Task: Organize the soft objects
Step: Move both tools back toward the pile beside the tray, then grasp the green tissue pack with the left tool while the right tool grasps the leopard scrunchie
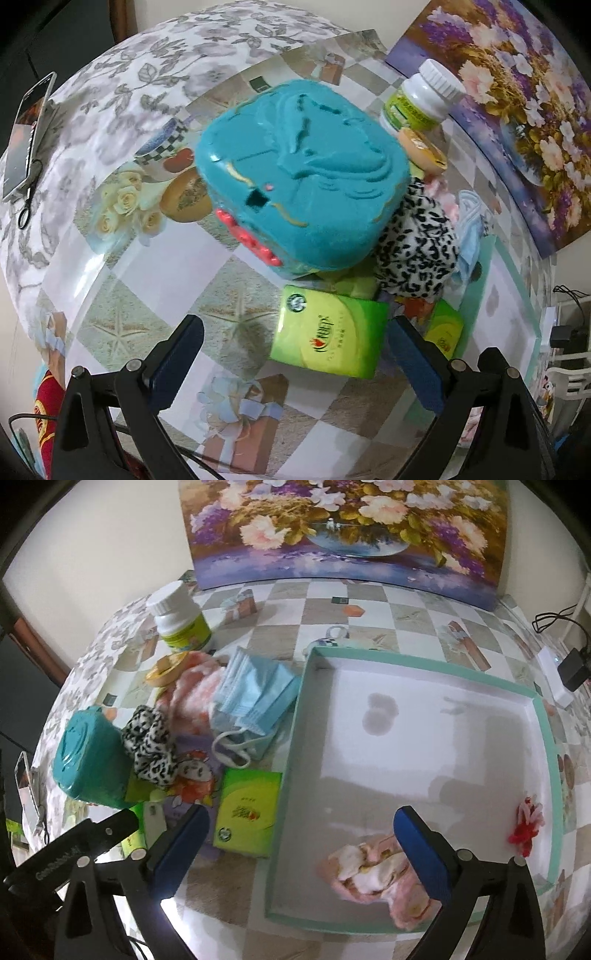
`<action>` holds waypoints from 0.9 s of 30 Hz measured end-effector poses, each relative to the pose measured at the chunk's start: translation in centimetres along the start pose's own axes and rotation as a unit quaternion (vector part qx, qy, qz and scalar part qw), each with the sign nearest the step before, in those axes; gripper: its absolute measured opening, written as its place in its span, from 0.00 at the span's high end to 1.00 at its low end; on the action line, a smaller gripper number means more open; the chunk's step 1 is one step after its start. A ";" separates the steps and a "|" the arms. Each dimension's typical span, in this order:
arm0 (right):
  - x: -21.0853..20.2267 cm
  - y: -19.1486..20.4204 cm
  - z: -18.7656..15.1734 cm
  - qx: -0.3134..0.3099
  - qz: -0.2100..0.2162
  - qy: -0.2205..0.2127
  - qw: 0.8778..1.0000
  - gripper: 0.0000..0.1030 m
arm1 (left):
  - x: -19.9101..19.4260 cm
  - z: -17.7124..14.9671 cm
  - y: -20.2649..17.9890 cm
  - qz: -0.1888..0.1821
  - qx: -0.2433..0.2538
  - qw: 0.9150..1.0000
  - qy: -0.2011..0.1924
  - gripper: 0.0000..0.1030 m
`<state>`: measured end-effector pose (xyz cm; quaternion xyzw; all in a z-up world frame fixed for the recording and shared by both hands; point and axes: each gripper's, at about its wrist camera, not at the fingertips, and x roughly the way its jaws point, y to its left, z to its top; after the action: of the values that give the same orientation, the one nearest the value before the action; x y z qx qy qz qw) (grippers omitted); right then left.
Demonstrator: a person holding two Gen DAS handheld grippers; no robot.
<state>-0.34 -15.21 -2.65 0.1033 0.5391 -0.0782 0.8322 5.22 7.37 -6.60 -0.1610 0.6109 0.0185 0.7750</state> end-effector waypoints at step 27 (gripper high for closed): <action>-0.5 2.4 0.9 -0.023 0.103 -0.022 0.994 0.21 | 1.2 -0.2 0.4 -0.002 -0.039 0.999 0.009 0.37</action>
<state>0.87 -13.09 -1.61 0.1376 0.5087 0.0181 0.8497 5.25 7.46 -7.81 -0.1928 0.6162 0.0393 0.7626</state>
